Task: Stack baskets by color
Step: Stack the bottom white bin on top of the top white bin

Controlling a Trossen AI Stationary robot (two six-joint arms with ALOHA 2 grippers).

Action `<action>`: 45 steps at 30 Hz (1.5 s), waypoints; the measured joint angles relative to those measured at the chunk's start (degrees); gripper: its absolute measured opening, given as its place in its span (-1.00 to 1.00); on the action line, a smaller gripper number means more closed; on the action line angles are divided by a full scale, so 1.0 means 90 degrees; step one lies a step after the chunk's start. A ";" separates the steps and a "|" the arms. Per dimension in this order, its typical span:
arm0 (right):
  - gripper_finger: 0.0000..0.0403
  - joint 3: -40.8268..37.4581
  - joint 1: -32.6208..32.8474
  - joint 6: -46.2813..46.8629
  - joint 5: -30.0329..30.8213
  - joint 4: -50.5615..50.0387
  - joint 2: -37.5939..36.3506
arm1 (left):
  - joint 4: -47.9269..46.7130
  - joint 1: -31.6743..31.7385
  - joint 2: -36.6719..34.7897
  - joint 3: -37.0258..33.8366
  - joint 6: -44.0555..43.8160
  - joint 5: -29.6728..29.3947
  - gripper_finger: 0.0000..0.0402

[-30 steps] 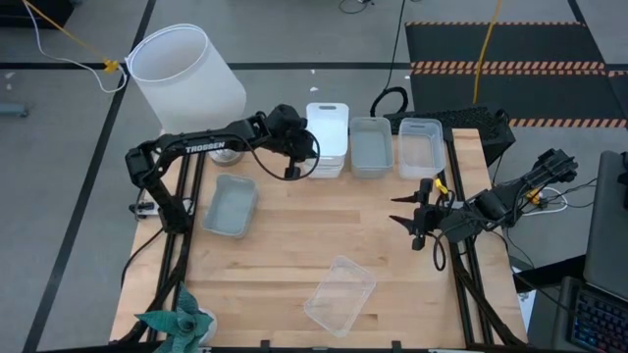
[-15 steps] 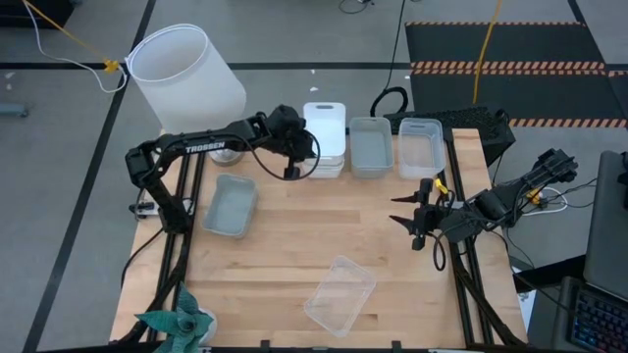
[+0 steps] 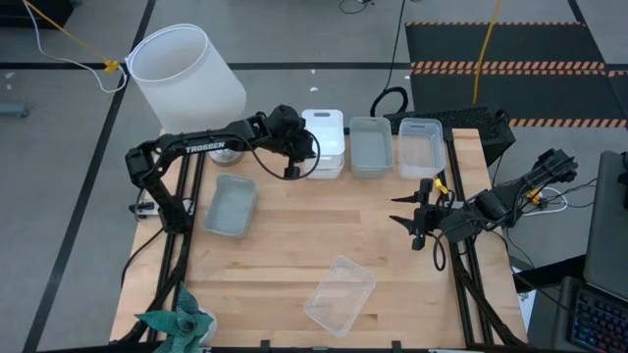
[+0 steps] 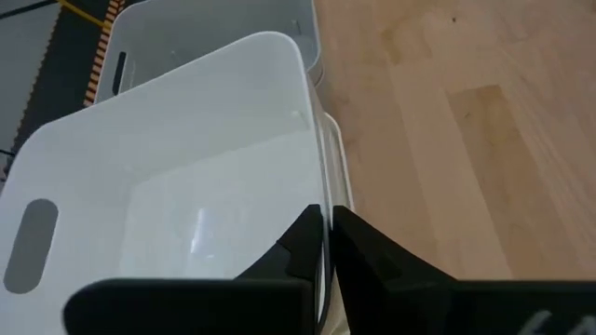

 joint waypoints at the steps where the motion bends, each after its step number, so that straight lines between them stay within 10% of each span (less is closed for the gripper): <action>1: 0.00 0.0001 0.0000 0.0002 0.0000 0.0000 0.0000 | -0.0002 0.0000 0.0000 0.0000 -0.0004 0.0000 -0.87; 8: 0.00 0.0001 0.0000 0.0000 0.0000 0.0000 0.0000 | -0.0112 0.0000 0.0000 0.0000 -0.0112 0.0079 -0.81; 23: 0.00 0.0001 0.0000 0.0119 0.0000 0.0033 0.0002 | 0.0109 -0.0102 -0.0361 0.0085 -0.1297 -0.0699 0.07; 45: 0.00 0.0001 0.0000 0.0138 -0.0002 0.0011 0.0001 | -0.0756 -0.1764 0.0084 -0.0105 -0.1914 -0.1773 -0.54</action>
